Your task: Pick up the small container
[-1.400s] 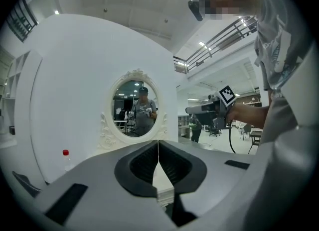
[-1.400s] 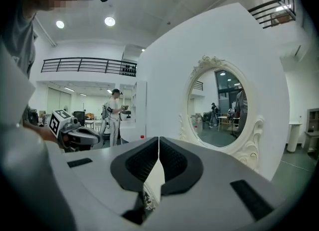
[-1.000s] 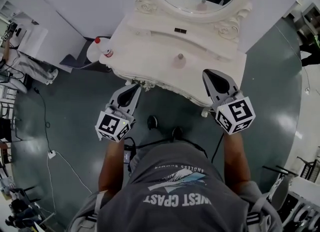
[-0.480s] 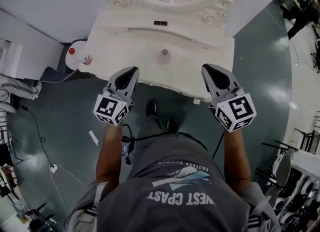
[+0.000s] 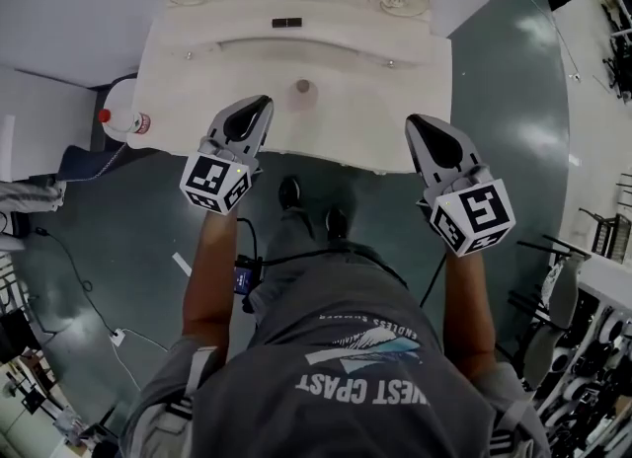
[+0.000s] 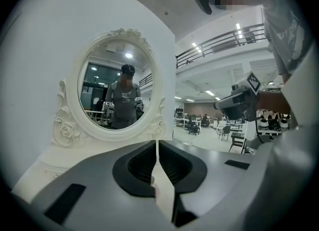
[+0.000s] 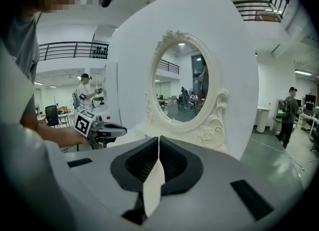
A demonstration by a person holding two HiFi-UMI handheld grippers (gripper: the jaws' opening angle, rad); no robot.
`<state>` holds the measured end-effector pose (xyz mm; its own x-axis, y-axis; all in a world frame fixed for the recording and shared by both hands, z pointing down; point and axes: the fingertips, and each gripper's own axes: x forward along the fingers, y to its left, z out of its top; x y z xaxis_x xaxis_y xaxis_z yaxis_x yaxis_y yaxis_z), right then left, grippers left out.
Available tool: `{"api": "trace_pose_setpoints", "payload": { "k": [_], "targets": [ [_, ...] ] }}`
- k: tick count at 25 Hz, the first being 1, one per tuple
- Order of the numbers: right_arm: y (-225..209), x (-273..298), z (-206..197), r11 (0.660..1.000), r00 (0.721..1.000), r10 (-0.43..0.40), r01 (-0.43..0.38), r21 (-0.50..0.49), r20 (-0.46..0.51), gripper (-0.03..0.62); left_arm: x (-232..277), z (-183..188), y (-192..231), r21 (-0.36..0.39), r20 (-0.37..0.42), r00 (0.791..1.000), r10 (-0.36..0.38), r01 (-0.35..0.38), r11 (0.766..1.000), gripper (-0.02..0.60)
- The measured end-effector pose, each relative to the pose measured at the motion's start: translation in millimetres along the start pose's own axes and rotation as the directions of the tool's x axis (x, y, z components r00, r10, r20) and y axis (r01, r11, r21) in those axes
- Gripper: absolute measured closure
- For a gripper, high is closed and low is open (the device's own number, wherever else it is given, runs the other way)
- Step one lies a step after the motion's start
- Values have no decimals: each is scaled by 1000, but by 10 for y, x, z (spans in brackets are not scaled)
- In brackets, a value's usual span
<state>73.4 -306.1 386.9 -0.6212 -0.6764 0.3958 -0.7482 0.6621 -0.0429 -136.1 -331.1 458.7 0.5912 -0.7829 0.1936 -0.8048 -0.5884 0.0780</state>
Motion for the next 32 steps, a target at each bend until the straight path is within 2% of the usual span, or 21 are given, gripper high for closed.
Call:
{"api": "trace_pose_setpoints", "payload": {
  "k": [11, 23, 32],
  "targets": [
    [-177, -13, -225, 998, 997, -53, 54, 36, -53, 565, 502, -359, 4, -4, -53, 996, -75, 75, 997, 557],
    [-304, -117, -502, 995, 994, -58, 64, 70, -94, 565, 897, -731, -153, -16, -114, 987, -112, 111, 994, 450],
    [-424, -91, -727, 992, 990, -63, 77, 101, -126, 565, 1187, -1079, -113, -9, -165, 981, -98, 98, 995, 326]
  ]
}}
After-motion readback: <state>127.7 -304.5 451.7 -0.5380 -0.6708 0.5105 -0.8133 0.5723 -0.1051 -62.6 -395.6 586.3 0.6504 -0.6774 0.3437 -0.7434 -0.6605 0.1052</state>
